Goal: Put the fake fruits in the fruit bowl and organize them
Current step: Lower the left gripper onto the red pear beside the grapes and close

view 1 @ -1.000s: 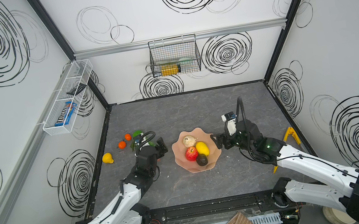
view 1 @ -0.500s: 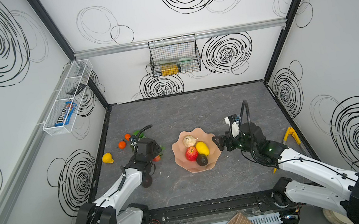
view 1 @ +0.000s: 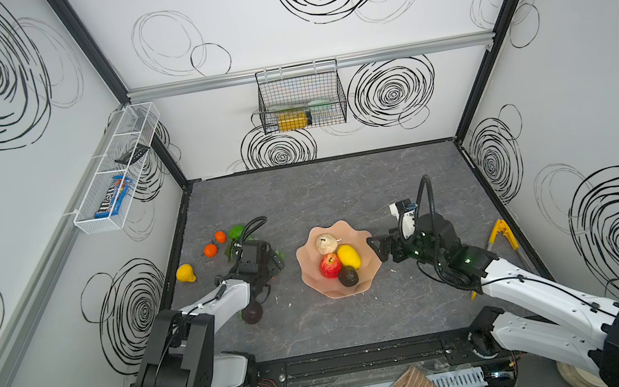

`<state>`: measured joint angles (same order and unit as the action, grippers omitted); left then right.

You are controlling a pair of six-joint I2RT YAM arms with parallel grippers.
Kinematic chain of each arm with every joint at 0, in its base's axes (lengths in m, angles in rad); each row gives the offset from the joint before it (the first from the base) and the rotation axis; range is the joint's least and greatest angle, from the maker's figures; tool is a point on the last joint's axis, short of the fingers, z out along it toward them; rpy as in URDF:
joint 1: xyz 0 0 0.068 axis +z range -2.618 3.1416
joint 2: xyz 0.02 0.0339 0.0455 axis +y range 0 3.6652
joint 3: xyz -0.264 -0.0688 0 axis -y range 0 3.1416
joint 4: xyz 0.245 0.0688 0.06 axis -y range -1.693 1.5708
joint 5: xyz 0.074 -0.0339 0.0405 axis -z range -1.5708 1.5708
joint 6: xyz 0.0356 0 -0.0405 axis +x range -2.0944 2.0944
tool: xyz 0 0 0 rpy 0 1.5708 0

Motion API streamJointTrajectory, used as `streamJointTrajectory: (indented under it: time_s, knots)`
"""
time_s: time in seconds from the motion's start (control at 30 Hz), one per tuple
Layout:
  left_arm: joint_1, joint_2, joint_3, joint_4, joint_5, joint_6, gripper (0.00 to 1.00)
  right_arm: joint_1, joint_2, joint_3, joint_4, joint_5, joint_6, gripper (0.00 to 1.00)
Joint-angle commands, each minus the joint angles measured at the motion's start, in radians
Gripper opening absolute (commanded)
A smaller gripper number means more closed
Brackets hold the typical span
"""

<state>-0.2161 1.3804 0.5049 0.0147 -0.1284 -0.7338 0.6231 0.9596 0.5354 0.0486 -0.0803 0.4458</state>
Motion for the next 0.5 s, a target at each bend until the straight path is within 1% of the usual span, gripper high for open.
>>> streamJointTrajectory:
  time_s: [0.0,0.23,0.27,0.47]
  knots:
    - [-0.005,0.008,0.021,0.055,0.041,-0.013,0.86,-0.005,0.003,-0.005,0.018,-0.007,0.009,0.96]
    - [-0.012,-0.023,-0.015,0.079,0.052,-0.015,0.75,-0.004,0.031,0.003,0.017,-0.029,0.014,0.96]
    - [-0.012,-0.026,-0.018,0.079,0.055,-0.015,0.73,-0.005,0.032,0.002,0.021,-0.035,0.014,0.99]
    - [-0.012,-0.039,-0.035,0.092,0.068,-0.013,0.66,-0.003,0.046,0.003,0.03,-0.061,0.028,1.0]
